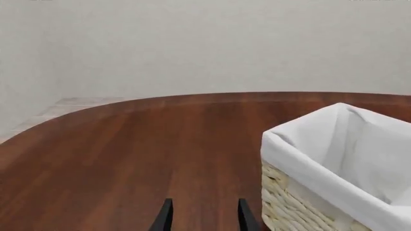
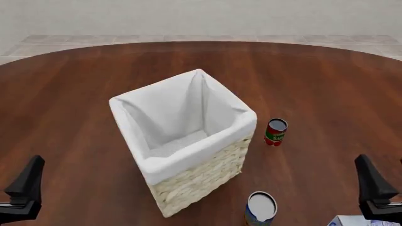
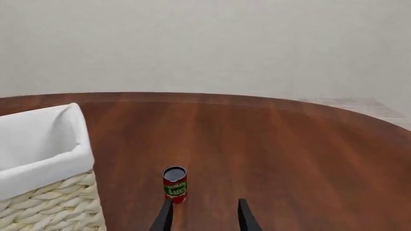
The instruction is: Pick up the cream cheese box, and put it in the basket.
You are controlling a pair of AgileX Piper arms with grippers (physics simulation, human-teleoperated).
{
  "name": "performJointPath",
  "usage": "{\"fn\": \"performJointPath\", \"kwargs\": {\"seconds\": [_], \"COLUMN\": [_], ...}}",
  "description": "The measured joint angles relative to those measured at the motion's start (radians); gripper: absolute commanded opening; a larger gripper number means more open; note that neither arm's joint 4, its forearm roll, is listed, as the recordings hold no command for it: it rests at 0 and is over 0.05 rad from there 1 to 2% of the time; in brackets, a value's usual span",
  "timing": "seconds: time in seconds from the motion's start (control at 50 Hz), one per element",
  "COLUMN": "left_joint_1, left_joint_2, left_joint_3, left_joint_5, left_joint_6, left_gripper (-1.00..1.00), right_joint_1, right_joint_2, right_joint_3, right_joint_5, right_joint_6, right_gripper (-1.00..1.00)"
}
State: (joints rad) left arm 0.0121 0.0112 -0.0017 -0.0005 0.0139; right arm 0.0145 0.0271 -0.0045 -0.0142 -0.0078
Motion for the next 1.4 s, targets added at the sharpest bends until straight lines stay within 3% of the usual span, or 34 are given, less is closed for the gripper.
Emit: {"fn": "performJointPath", "kwargs": {"seconds": [0.32, 1.4], "left_joint_1": [0.005, -0.002], "left_joint_2": [-0.004, -0.009], "left_joint_3": [-0.001, -0.003], "left_joint_5": [-0.001, -0.006], "left_joint_6": [-0.003, -0.017], "left_gripper": [1.0, 1.0], "right_joint_1": [0.013, 0.05], "right_joint_2": [0.02, -0.005], "right_joint_3": [-0.027, -0.3], "right_joint_5": [0.008, 0.364], "right_joint_6": [-0.007, -0.105], "right_gripper": [1.0, 1.0]}}
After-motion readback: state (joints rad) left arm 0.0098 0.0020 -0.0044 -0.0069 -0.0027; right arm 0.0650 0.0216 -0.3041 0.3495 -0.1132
